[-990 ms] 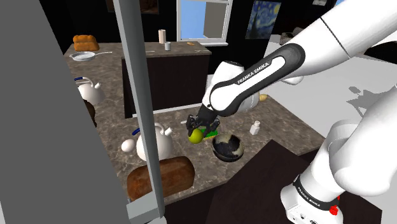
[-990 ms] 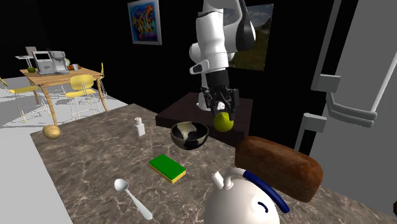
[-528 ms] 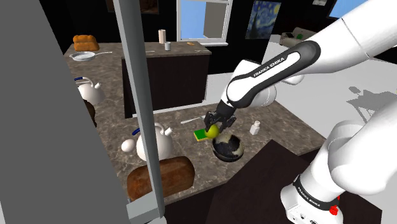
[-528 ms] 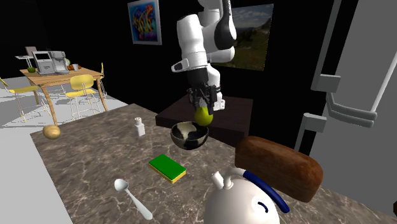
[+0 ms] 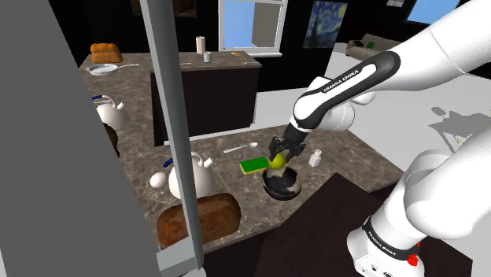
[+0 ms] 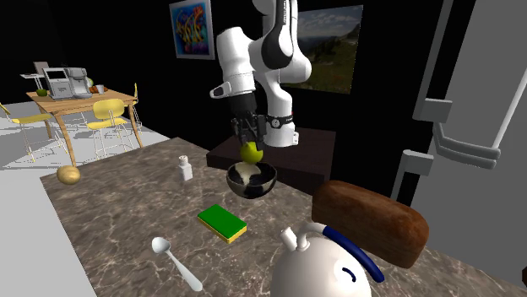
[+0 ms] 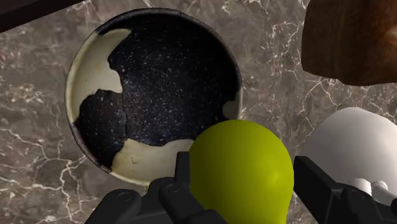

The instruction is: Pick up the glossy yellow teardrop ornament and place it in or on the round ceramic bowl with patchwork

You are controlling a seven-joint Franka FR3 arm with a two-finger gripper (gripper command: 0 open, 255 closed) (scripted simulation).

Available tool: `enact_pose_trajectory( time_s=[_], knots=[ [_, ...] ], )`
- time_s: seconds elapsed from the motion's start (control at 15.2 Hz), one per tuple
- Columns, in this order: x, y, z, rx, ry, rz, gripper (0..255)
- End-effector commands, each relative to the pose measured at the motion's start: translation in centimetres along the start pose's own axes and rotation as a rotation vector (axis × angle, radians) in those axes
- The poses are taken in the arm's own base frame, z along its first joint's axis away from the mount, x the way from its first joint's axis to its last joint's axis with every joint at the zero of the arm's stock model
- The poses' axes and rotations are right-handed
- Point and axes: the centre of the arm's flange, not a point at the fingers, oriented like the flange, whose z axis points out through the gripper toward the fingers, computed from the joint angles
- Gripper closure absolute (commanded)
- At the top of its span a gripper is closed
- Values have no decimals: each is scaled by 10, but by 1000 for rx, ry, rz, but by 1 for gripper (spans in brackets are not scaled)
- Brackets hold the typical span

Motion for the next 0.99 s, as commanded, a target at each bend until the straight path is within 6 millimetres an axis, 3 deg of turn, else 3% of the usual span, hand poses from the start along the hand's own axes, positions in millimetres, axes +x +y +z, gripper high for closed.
enact_pose_trajectory(
  time_s=[0.0,0.46,0.92],
  knots=[
    [0,4,10,0,1,-1,255],
    [0,15,48,0,1,-1,255],
    [0,15,48,0,1,-1,255]
  ],
)
